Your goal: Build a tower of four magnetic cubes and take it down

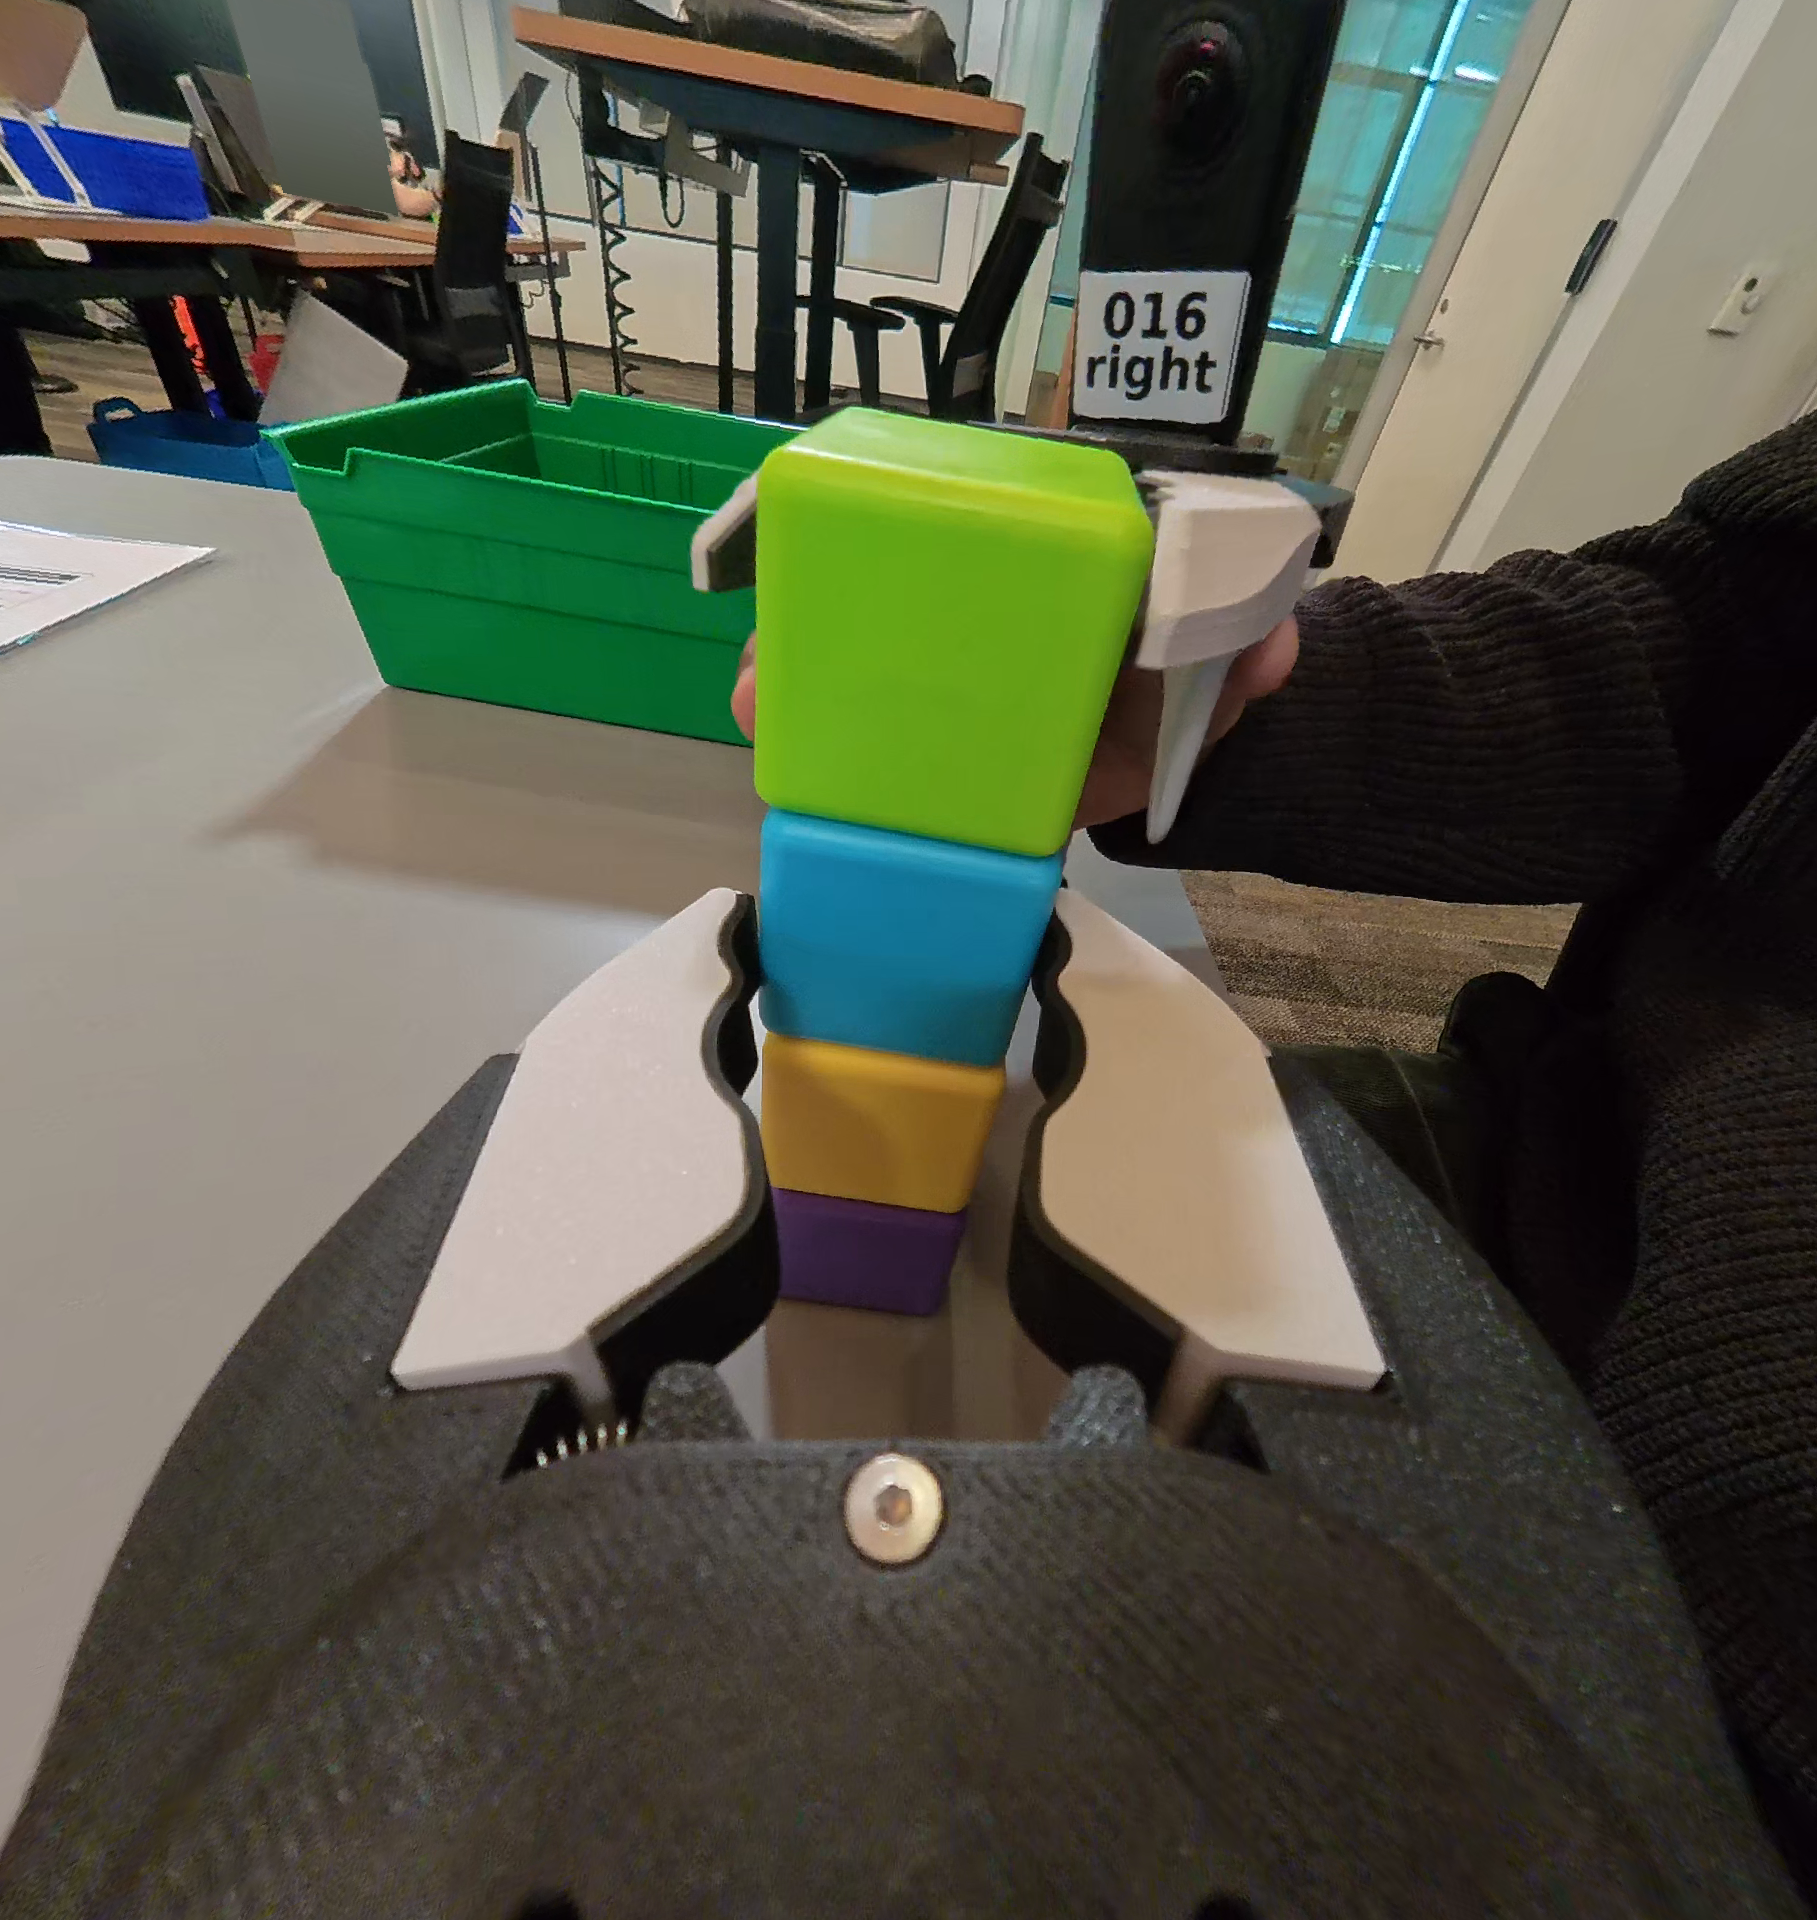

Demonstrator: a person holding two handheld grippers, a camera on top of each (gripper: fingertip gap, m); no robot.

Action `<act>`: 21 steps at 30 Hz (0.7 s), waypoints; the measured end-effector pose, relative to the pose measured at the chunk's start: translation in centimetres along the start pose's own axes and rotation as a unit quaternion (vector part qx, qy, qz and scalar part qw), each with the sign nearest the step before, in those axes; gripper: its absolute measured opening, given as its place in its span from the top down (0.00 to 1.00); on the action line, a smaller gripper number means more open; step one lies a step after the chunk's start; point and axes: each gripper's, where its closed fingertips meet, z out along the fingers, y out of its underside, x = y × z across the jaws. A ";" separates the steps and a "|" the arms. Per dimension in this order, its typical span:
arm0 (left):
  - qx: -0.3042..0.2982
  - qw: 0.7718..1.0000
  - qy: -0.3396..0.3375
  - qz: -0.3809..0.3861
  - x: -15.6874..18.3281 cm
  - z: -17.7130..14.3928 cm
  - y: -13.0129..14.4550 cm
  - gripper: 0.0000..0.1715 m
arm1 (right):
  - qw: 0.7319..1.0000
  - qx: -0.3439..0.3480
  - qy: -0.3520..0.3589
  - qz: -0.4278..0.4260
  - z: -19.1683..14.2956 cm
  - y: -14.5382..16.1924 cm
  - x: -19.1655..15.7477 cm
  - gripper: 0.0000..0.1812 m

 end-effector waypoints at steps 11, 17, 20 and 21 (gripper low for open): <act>0.001 1.000 0.000 -0.001 0.0 0.0 0.0 0.69 | 0.998 -0.035 -0.033 0.037 0.1 0.6 -0.8 0.64; 0.001 1.000 0.001 -0.001 0.0 0.0 0.0 0.70 | 0.998 -0.032 -0.018 0.051 -0.8 -0.1 0.4 0.61; 0.002 1.000 -0.001 -0.002 0.0 0.0 0.0 0.69 | 0.998 -0.004 -0.002 0.060 -1.2 -0.9 1.2 0.60; 0.001 1.000 0.000 -0.002 0.0 0.0 0.0 0.69 | 0.998 0.001 -0.005 0.067 -1.2 -1.0 1.2 0.60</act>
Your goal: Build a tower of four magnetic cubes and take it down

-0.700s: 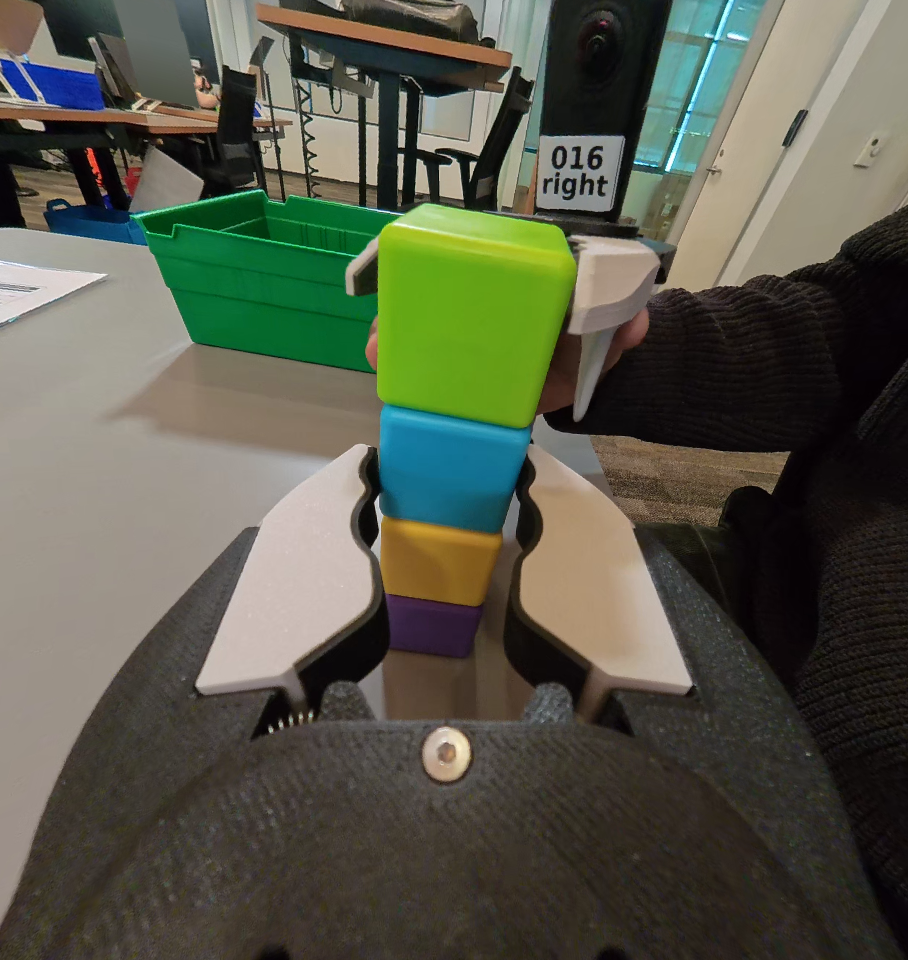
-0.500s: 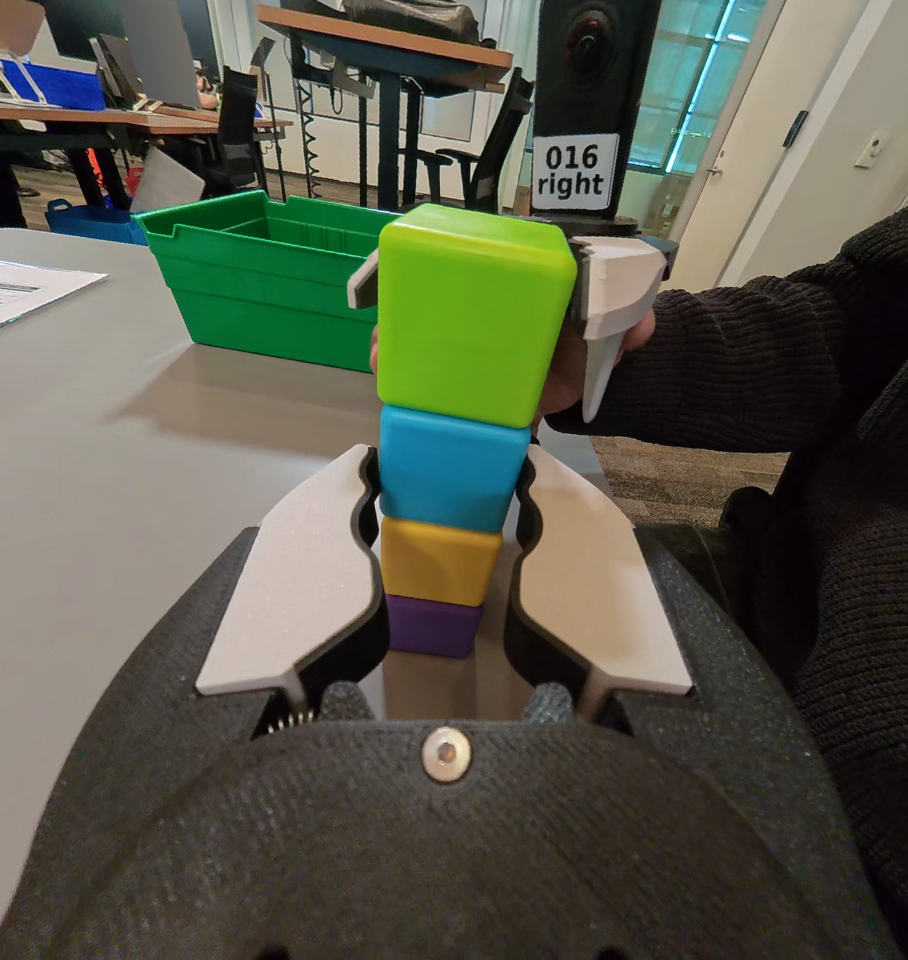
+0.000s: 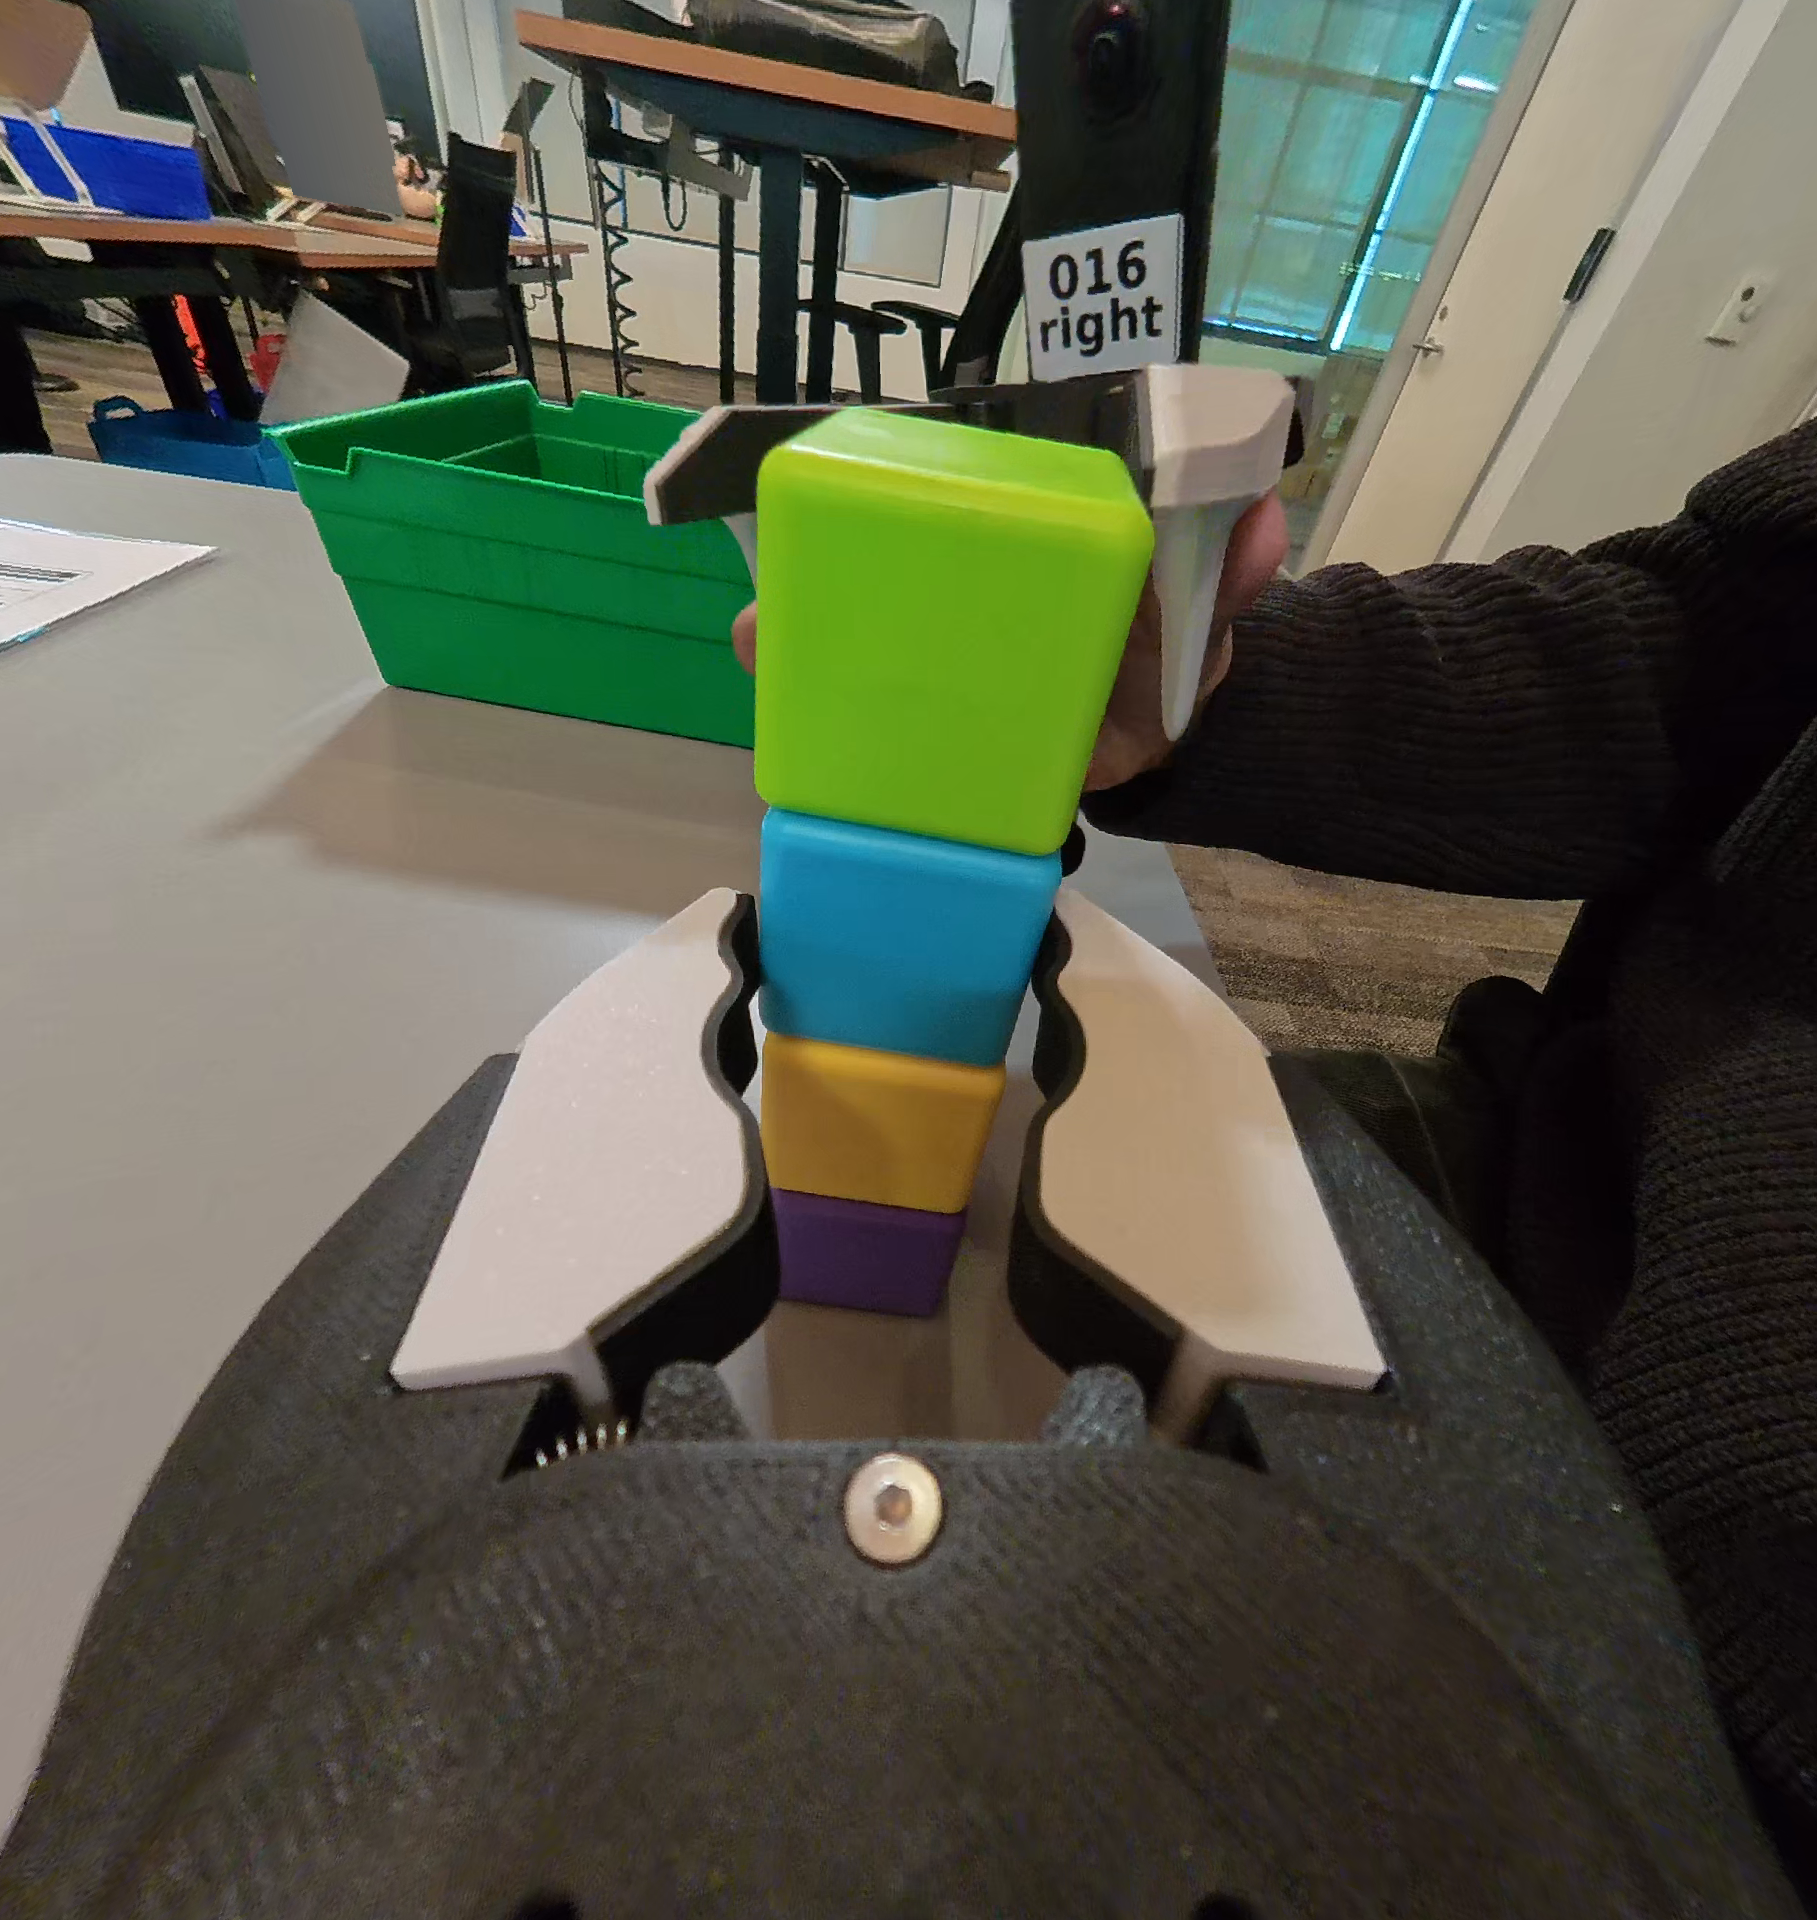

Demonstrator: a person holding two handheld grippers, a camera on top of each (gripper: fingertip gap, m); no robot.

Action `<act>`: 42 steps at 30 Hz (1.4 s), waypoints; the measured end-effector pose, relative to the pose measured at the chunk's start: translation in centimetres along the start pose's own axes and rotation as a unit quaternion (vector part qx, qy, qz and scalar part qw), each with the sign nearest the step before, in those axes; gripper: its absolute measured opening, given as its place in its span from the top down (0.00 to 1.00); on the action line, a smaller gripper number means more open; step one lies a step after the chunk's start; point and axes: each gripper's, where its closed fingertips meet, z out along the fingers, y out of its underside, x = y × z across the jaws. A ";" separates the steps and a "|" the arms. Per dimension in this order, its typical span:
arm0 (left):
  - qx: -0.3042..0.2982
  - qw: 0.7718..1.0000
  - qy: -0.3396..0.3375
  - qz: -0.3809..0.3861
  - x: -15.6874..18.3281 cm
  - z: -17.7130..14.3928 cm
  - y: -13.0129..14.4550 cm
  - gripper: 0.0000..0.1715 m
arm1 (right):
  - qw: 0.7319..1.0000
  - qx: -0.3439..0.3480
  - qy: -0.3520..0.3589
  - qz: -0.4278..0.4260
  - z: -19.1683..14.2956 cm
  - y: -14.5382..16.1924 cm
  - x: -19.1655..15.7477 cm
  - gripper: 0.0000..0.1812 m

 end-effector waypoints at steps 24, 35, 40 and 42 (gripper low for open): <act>0.001 1.000 0.001 -0.002 0.0 0.0 0.0 0.69 | 0.997 -0.020 -0.006 -0.078 0.8 0.9 -1.8 0.68; 0.001 1.000 0.002 -0.001 0.0 0.0 0.0 0.69 | 0.996 -0.017 0.001 -0.089 0.8 0.8 -1.7 0.69; 0.001 1.000 0.002 -0.002 0.0 0.0 0.0 0.69 | 0.996 -0.020 0.001 -0.088 0.8 0.9 -1.7 0.69; 0.001 1.000 0.002 -0.001 0.0 0.0 0.0 0.69 | 0.996 -0.022 0.001 -0.089 0.9 1.0 -1.7 0.69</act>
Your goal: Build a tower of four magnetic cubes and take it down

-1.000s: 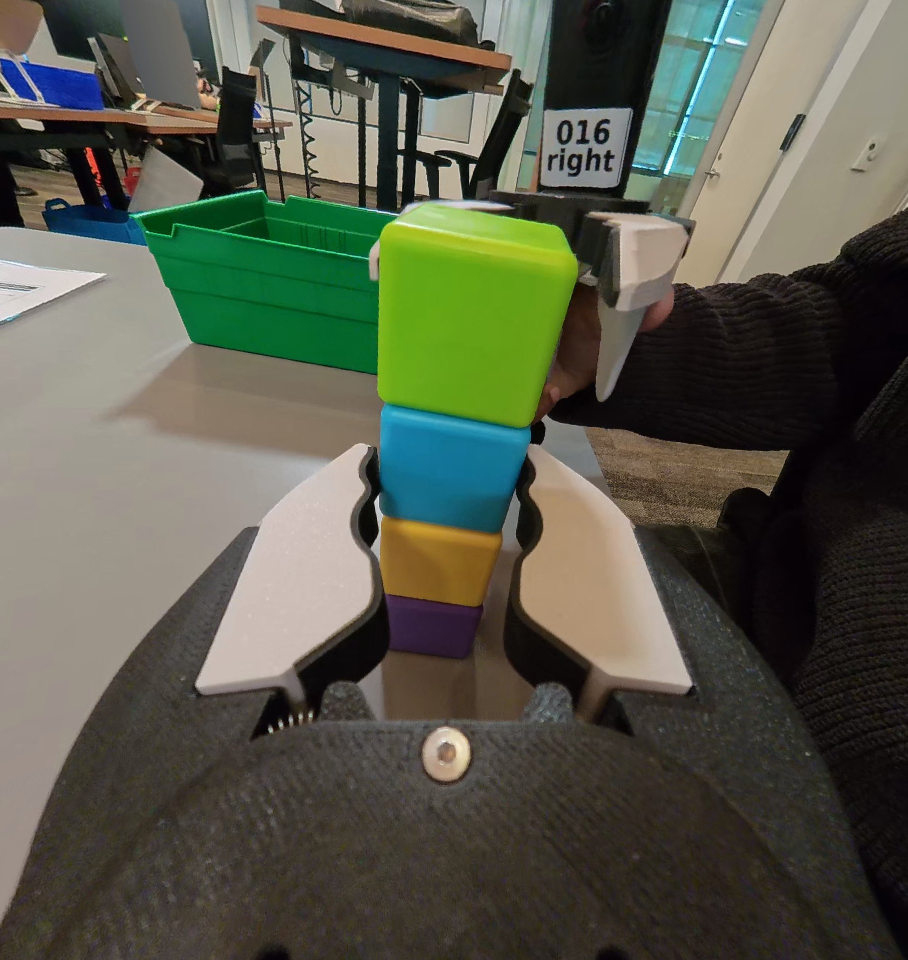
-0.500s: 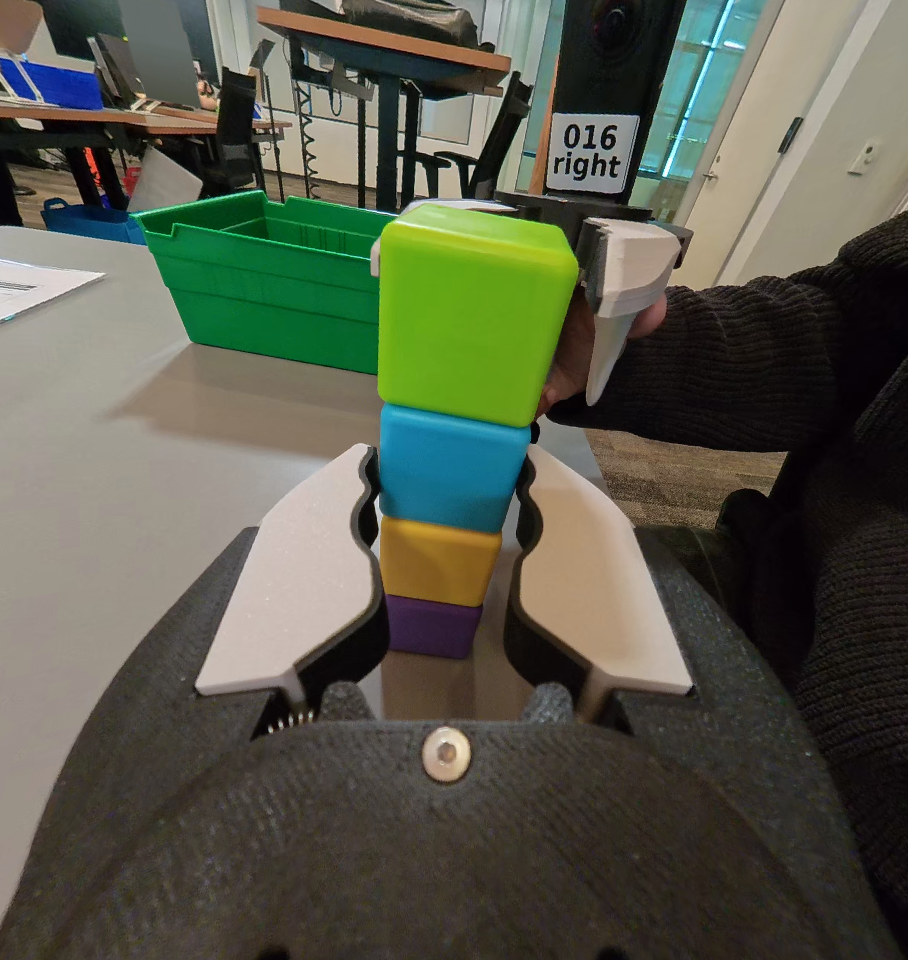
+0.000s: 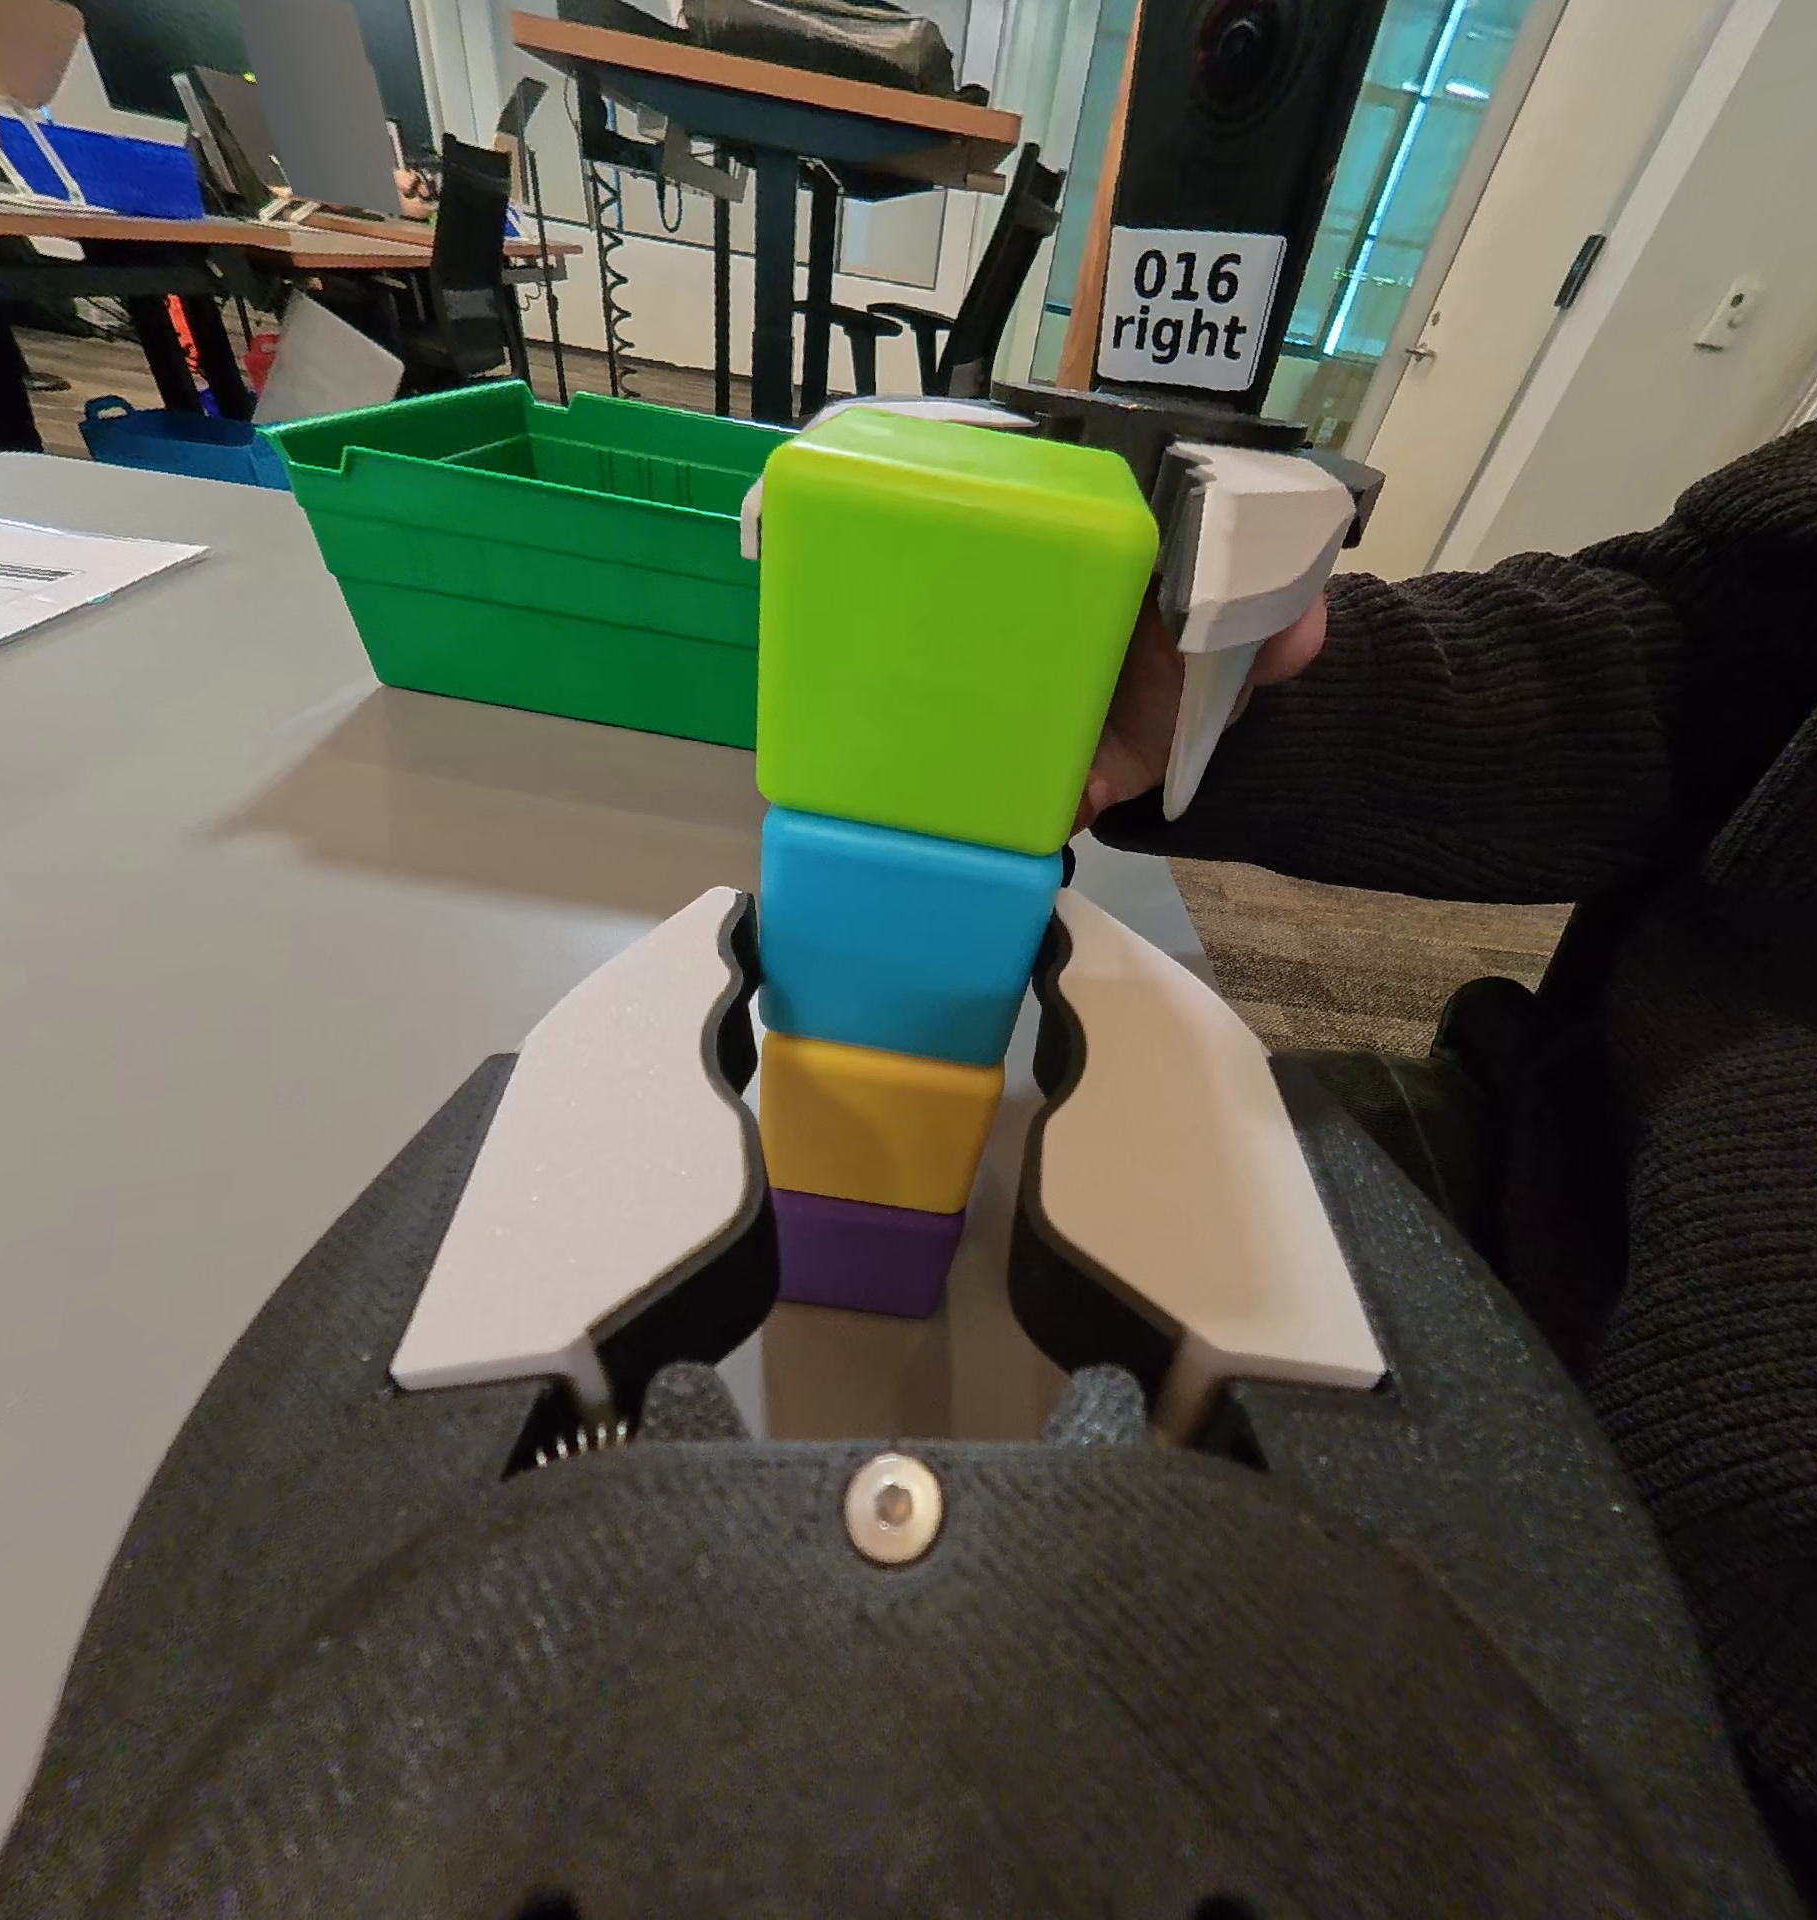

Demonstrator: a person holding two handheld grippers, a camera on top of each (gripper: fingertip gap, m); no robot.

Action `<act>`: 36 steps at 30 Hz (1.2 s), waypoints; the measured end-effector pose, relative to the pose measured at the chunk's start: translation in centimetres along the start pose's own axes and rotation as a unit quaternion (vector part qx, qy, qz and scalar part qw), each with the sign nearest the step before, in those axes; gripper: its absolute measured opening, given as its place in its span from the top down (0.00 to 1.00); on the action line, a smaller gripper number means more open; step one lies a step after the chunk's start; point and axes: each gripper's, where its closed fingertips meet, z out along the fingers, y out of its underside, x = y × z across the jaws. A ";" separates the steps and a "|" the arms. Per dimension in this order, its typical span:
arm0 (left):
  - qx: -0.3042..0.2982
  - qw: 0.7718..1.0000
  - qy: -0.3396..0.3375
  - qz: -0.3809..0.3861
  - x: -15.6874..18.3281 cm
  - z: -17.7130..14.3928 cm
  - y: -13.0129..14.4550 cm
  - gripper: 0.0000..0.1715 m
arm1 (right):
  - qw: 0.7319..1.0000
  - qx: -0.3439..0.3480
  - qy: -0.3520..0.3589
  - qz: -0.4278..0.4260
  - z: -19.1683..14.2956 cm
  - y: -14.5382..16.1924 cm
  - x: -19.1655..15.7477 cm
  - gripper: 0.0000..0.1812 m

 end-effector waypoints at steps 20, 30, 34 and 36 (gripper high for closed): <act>0.003 1.000 0.003 -0.003 0.0 0.0 0.0 0.69 | 1.000 -0.017 0.013 -0.017 0.2 0.9 0.4 0.71; 0.003 1.000 -0.001 0.005 -0.1 0.0 0.0 0.69 | 1.000 -0.019 -0.003 -0.002 0.2 1.0 0.3 0.73; 0.003 1.000 -0.003 0.004 -0.2 0.0 0.0 0.69 | 1.000 -0.009 -0.004 0.019 0.3 0.8 0.5 0.73; 0.000 1.000 -0.006 0.009 -0.2 0.1 0.0 0.70 | 0.999 0.022 -0.005 0.039 0.2 -0.2 0.6 0.73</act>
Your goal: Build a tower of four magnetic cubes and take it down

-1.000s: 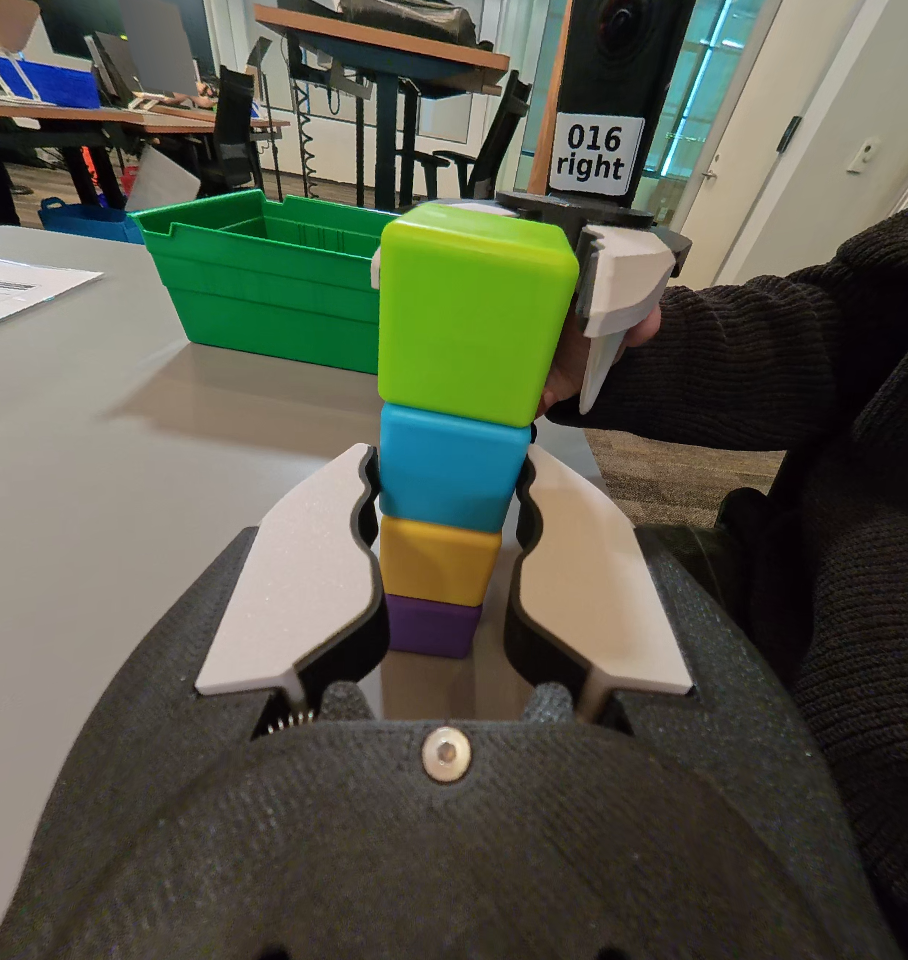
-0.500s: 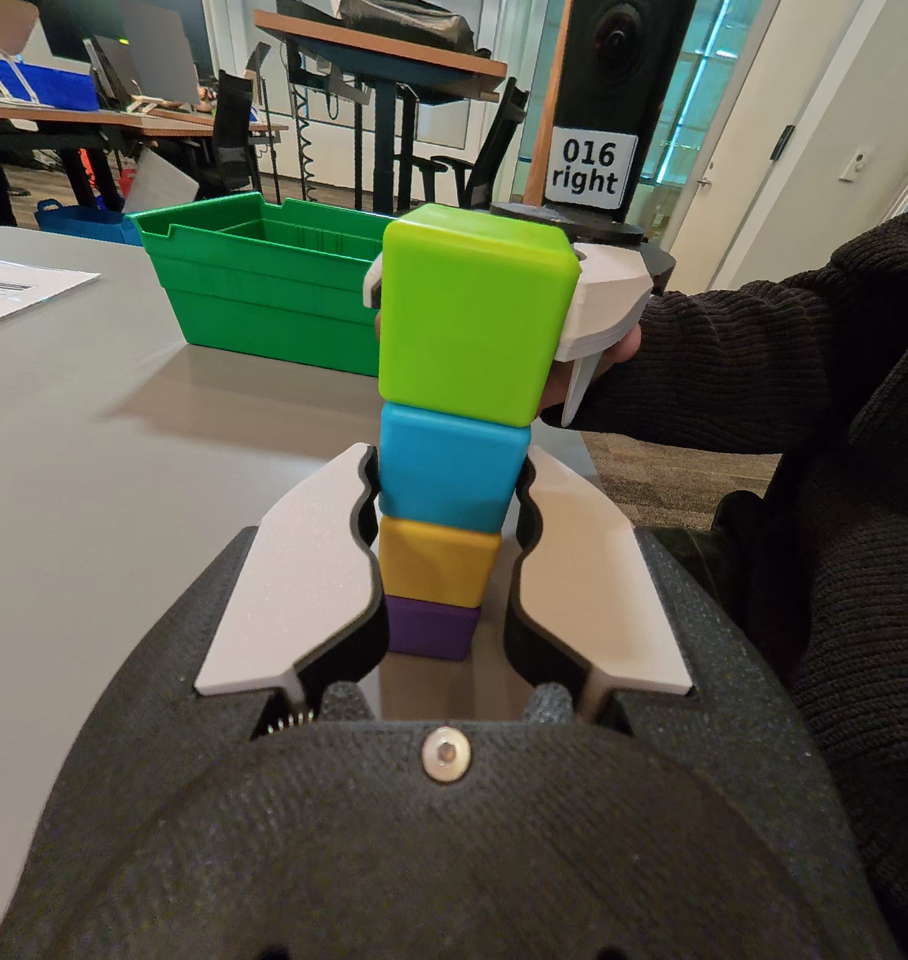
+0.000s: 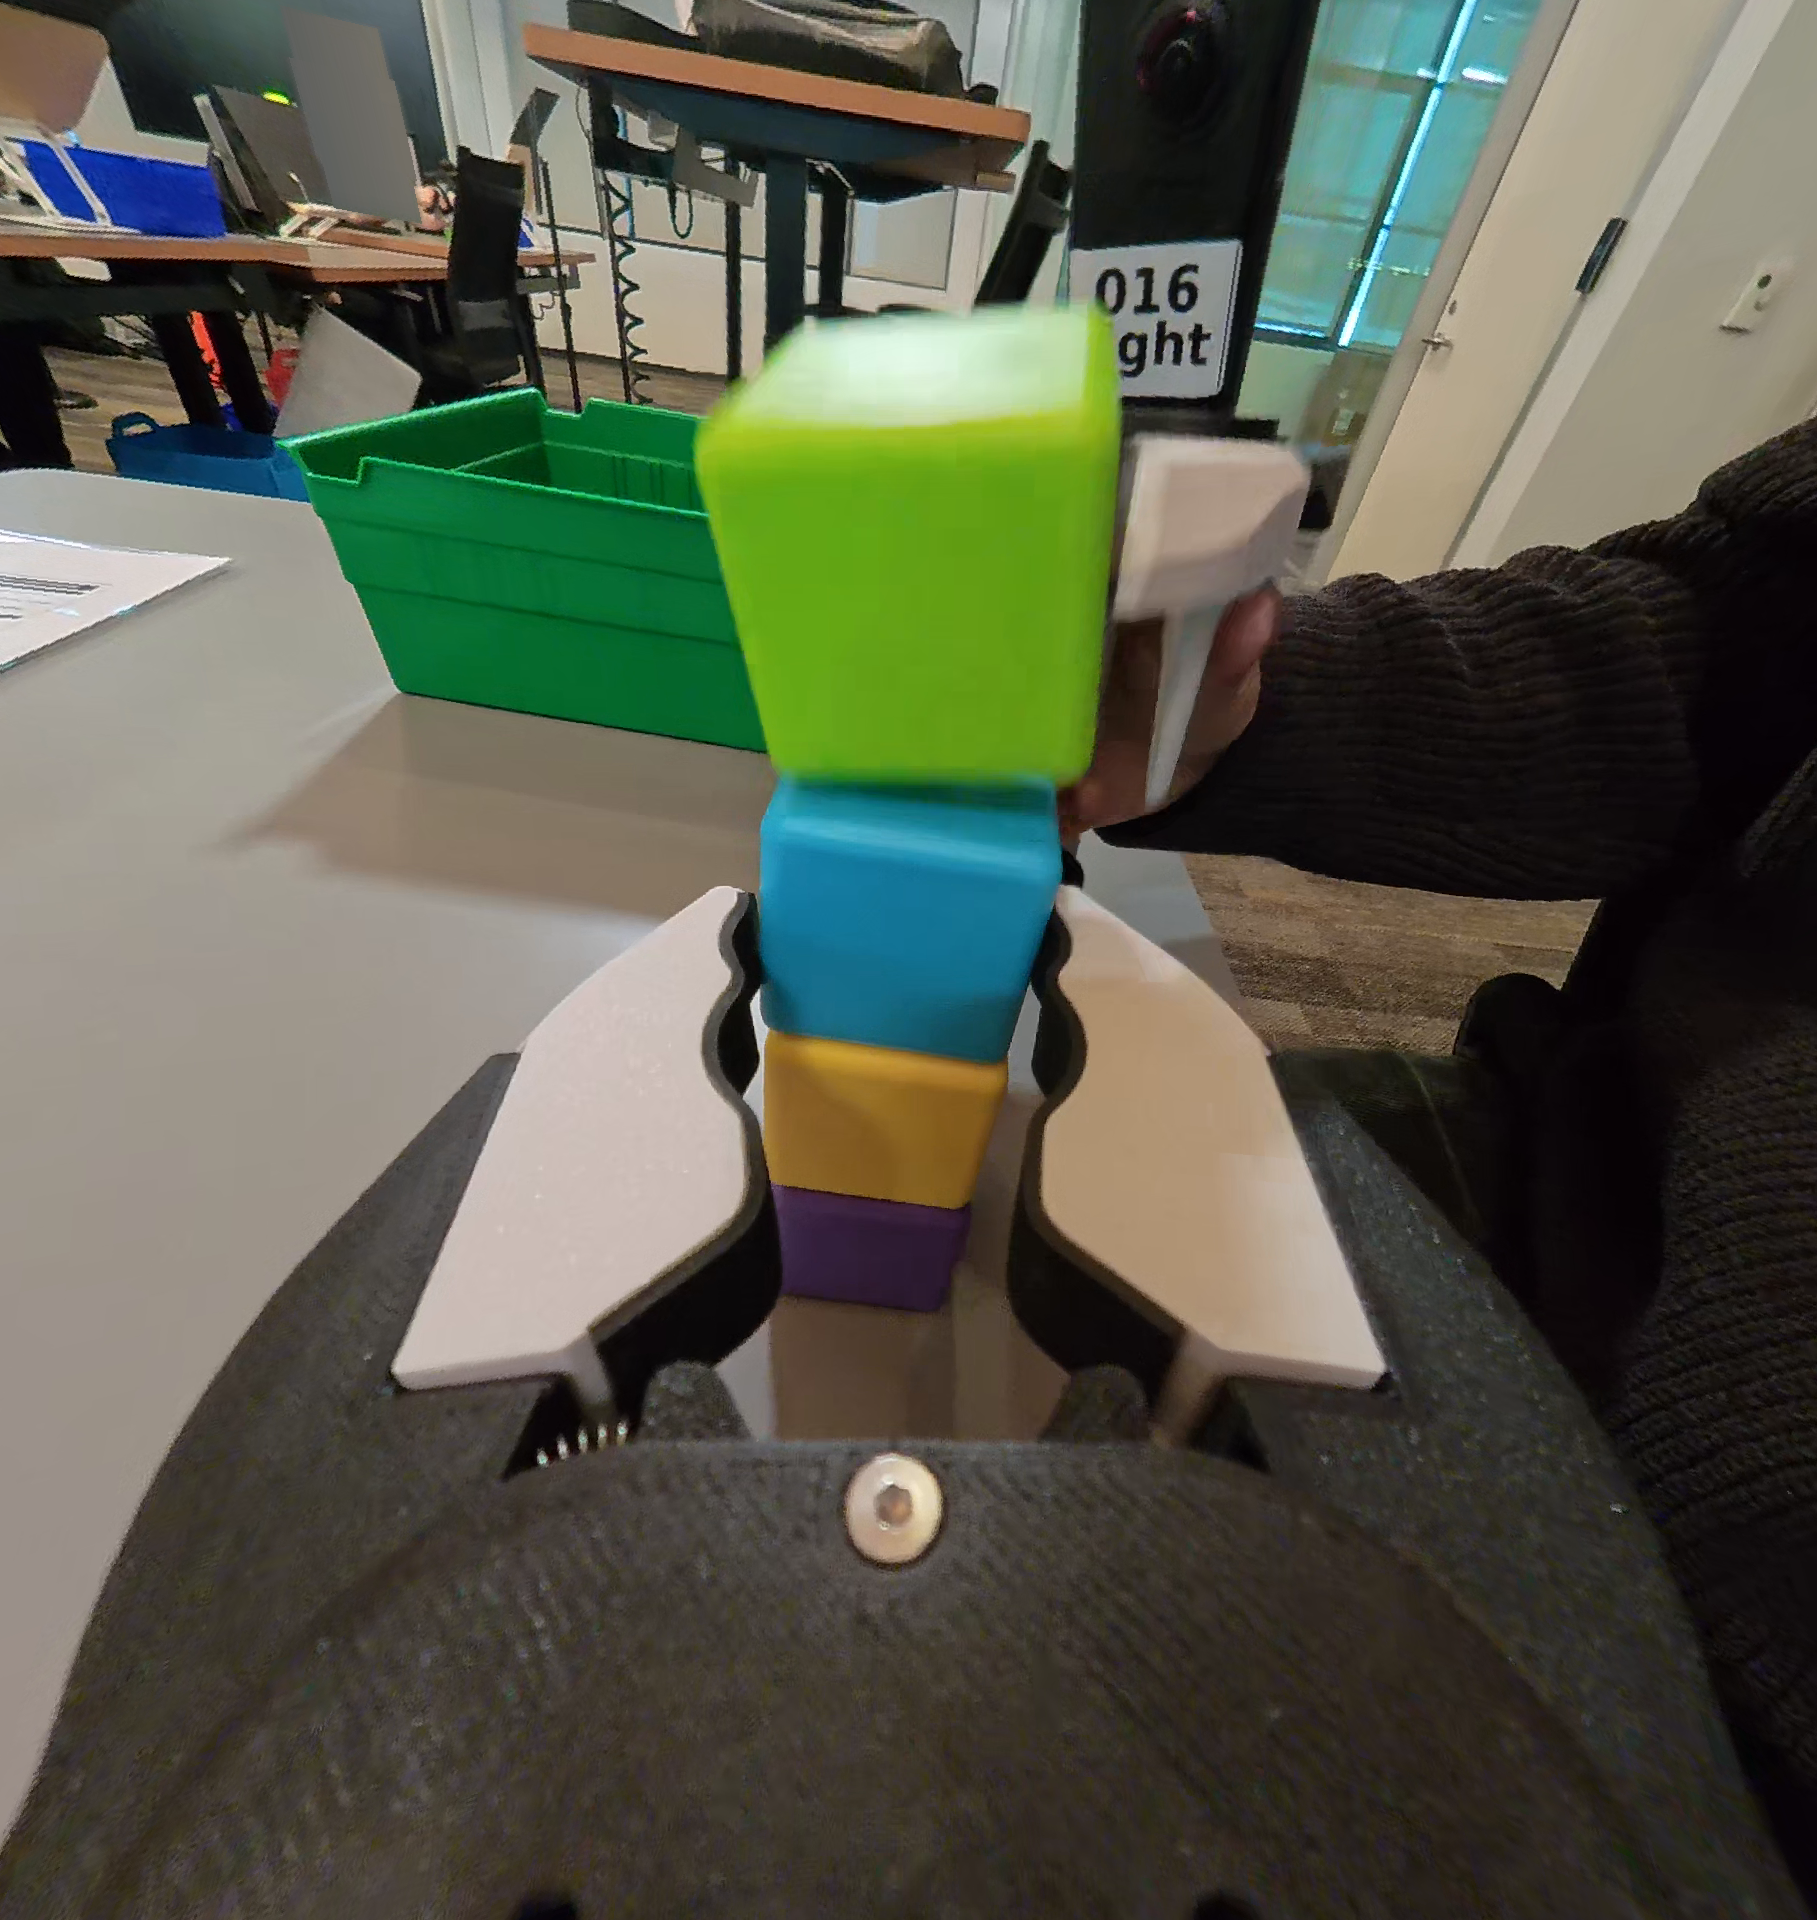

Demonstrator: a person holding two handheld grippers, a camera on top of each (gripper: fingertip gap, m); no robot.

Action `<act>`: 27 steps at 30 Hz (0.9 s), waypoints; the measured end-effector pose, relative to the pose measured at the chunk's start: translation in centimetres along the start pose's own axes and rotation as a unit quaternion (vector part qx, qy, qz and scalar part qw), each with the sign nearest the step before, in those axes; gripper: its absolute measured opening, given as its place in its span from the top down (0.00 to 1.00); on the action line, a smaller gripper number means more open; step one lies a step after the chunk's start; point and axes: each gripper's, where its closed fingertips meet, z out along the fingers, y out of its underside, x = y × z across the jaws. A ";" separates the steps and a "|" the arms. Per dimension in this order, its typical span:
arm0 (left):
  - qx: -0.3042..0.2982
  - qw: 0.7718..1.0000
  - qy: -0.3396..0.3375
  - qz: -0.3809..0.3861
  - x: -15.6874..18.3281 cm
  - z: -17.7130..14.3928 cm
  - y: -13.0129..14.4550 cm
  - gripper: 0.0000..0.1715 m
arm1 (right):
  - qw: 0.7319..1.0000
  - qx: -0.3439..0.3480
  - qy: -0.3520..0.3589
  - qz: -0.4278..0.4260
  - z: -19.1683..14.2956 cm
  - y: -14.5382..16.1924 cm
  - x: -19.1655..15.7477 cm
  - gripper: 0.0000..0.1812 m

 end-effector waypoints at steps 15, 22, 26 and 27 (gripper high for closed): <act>0.003 1.000 0.001 -0.010 0.0 -0.1 0.0 0.69 | 0.923 -0.117 0.342 -0.134 -14.0 -11.4 14.0 0.73; -0.002 1.000 -0.006 -0.004 0.0 0.0 0.0 0.70 | 0.814 -0.400 0.419 0.042 -22.2 2.5 26.8 0.73; -0.001 1.000 -0.005 -0.005 0.0 -0.1 0.0 0.70 | 0.758 -0.484 0.437 0.036 -22.9 5.7 29.2 0.73; 0.000 1.000 -0.005 -0.005 0.0 0.0 0.0 0.70 | 0.743 -0.502 0.442 0.032 -23.3 6.3 29.7 0.73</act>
